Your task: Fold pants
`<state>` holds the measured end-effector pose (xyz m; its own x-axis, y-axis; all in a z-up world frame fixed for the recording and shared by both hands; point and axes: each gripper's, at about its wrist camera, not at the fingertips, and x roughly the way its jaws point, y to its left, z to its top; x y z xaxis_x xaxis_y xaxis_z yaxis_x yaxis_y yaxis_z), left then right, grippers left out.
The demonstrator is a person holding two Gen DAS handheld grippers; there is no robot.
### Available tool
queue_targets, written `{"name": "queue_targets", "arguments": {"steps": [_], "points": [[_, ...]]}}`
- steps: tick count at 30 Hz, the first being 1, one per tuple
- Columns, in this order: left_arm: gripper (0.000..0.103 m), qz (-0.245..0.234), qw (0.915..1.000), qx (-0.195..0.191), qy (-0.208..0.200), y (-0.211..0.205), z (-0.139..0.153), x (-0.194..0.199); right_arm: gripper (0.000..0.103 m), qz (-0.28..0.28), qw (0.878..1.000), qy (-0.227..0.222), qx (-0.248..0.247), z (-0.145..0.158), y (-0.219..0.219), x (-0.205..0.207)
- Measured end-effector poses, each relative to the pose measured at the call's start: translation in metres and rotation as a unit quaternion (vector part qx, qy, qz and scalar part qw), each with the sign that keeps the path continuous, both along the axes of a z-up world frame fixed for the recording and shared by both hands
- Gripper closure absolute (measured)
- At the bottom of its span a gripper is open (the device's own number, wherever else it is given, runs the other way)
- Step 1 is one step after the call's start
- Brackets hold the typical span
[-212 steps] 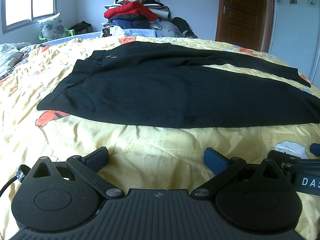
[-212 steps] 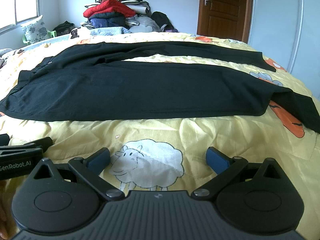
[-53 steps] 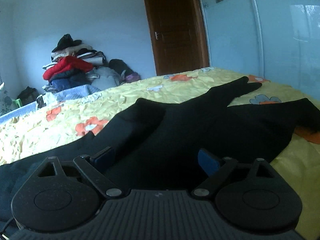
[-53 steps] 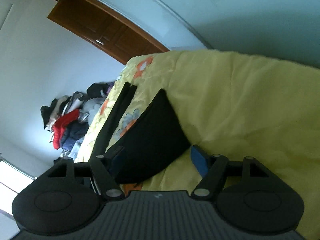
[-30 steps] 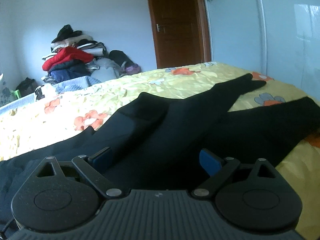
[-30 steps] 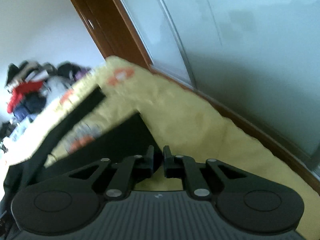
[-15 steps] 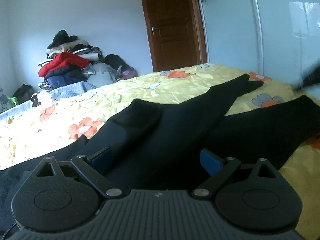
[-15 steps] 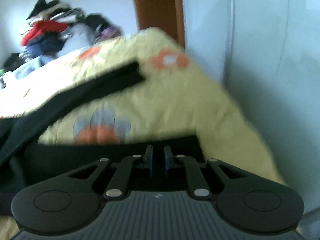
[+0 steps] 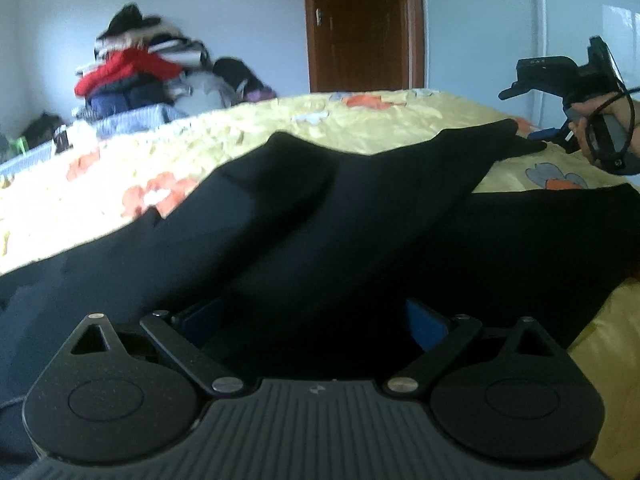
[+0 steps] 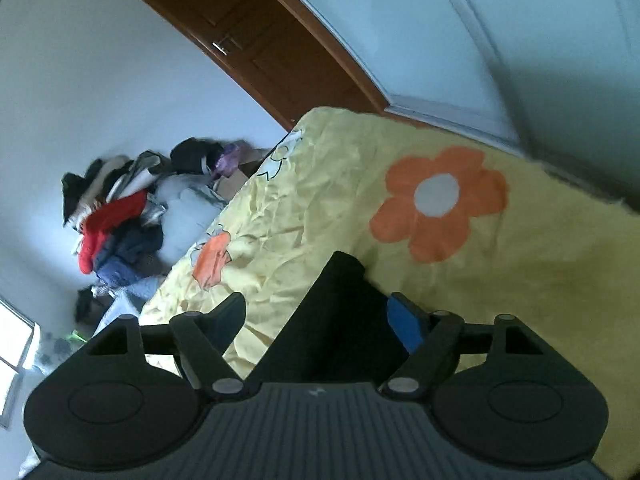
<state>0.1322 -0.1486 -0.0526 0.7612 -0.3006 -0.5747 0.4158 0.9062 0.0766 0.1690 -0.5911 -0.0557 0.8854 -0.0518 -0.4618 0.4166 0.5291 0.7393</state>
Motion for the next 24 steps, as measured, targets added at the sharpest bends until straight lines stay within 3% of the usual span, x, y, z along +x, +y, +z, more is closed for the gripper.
{"name": "queue_targets", "arguments": {"steps": [2, 4, 6, 7, 9, 16, 18, 21, 24], "points": [[0.001, 0.003, 0.9999, -0.007, 0.008, 0.003, -0.001, 0.002, 0.026, 0.003, 1.0, -0.005, 0.0, -0.003, 0.001, 0.003], [0.0, 0.005, 0.9999, -0.008, 0.011, 0.002, -0.002, 0.003, 0.033, 0.007, 1.0, 0.002, -0.008, -0.006, 0.002, 0.015], [0.0, 0.005, 0.9999, -0.006, 0.013, 0.001, -0.002, 0.003, 0.062, 0.004, 1.0, 0.017, -0.006, -0.008, 0.005, 0.025], [0.0, 0.006, 0.9999, -0.006, 0.014, 0.002, -0.003, 0.003, 0.067, 0.002, 1.0, 0.022, -0.007, -0.008, 0.005, 0.03], [0.0, 0.006, 0.9998, -0.009, 0.017, 0.002, -0.003, 0.003, 0.091, -0.009, 0.999, 0.028, -0.015, -0.007, 0.008, 0.027], [0.001, -0.014, 0.9998, 0.012, -0.012, -0.005, 0.003, -0.003, 0.097, -0.019, 0.998, -0.039, -0.044, 0.025, 0.011, -0.007], [0.003, -0.027, 0.9974, 0.051, -0.042, -0.014, 0.006, -0.009, 0.097, -0.014, 0.996, -0.067, -0.051, 0.044, 0.013, -0.022], [0.005, -0.044, 0.9866, 0.13, -0.087, -0.032, 0.003, -0.015, 0.097, -0.005, 0.993, -0.105, -0.058, 0.071, 0.017, -0.047], [0.015, -0.056, 0.9815, 0.148, -0.107, -0.042, 0.002, -0.016, 0.097, 0.001, 0.988, -0.137, -0.064, 0.093, 0.02, -0.068]]}}
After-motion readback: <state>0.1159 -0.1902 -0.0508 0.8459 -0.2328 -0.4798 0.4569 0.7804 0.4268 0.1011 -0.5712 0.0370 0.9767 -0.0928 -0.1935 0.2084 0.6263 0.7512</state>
